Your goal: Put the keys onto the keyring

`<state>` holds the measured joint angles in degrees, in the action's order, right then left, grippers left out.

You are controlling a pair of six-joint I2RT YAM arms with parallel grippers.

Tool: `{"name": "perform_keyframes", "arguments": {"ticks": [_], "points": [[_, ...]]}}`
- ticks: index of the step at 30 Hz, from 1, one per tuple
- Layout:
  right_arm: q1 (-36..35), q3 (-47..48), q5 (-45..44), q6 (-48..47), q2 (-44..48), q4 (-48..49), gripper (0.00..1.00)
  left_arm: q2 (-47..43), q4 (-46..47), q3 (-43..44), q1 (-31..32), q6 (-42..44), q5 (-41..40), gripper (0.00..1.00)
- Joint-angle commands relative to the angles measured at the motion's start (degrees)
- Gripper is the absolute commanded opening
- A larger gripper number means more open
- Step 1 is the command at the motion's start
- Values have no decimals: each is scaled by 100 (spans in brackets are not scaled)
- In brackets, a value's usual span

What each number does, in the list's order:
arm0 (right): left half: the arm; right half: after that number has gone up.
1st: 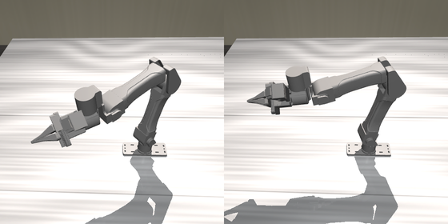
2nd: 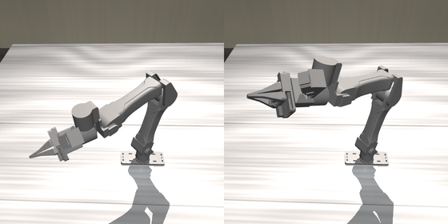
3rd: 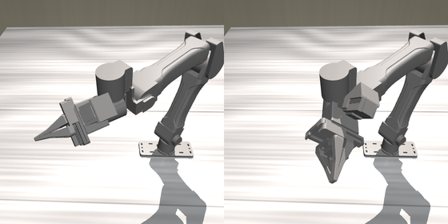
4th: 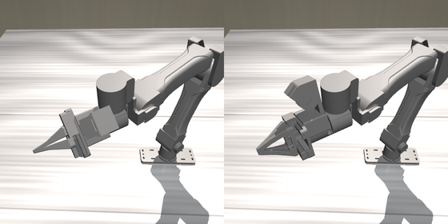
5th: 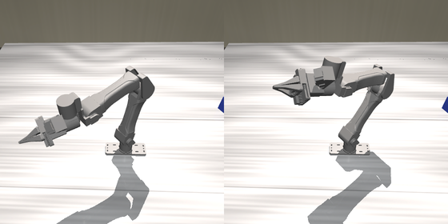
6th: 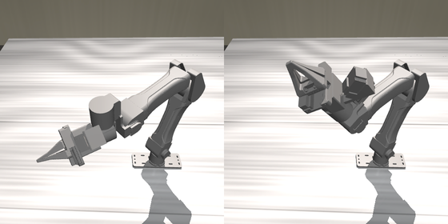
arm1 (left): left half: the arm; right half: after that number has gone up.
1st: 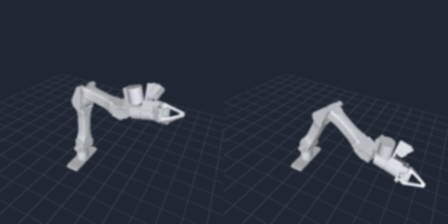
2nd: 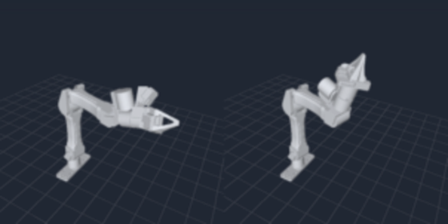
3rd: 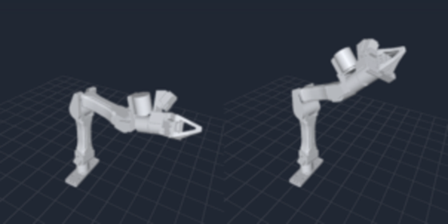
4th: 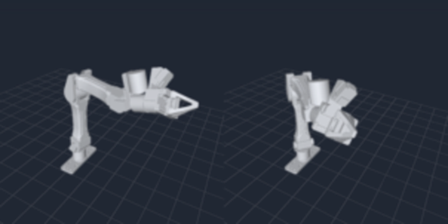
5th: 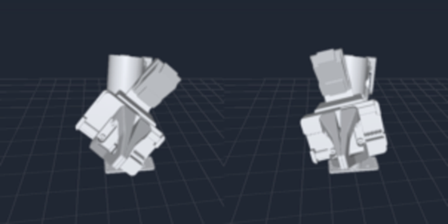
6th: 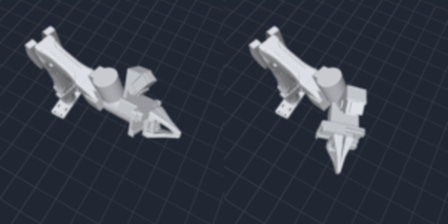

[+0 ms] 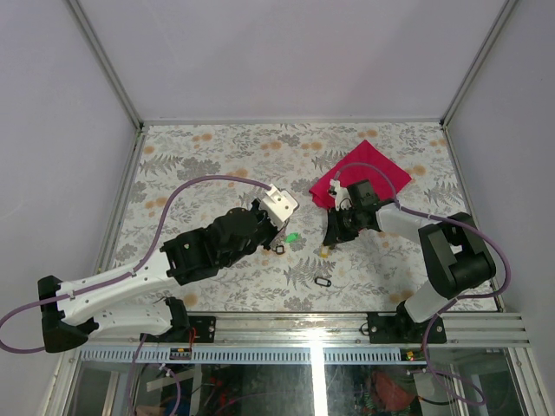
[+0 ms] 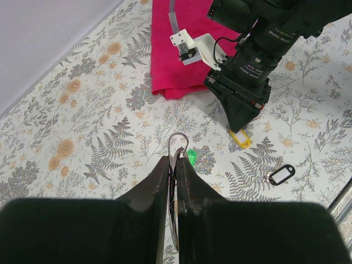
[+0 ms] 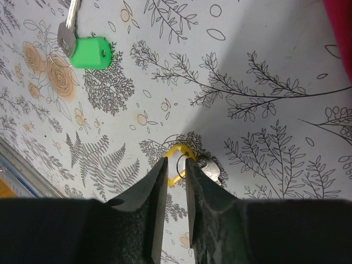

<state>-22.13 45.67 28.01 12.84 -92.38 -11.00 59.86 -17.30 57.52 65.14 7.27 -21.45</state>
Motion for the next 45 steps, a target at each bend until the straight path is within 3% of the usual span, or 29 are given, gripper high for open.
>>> {"name": "perform_keyframes", "arguments": {"ticks": [1,6,14,22,29,35,45], "points": [[-6,16,92,-45,-93,88,27,-53,172,189,-31,-65,-99,0],[-43,48,18,-93,-104,13,27,-50,192,190,-34,-72,-95,0],[-50,46,-193,-96,65,-62,0,-61,200,185,-30,-72,-109,0],[-54,95,119,-216,1036,-232,0,-105,268,186,-29,-57,-102,0],[-55,-2,742,-381,2517,71,0,-234,438,203,-29,-129,92,0],[-59,-385,1642,14,3761,1484,0,-414,612,180,-29,-24,465,0],[-61,-1718,2303,1191,4775,5163,0,-519,692,284,-29,144,914,0]]}}
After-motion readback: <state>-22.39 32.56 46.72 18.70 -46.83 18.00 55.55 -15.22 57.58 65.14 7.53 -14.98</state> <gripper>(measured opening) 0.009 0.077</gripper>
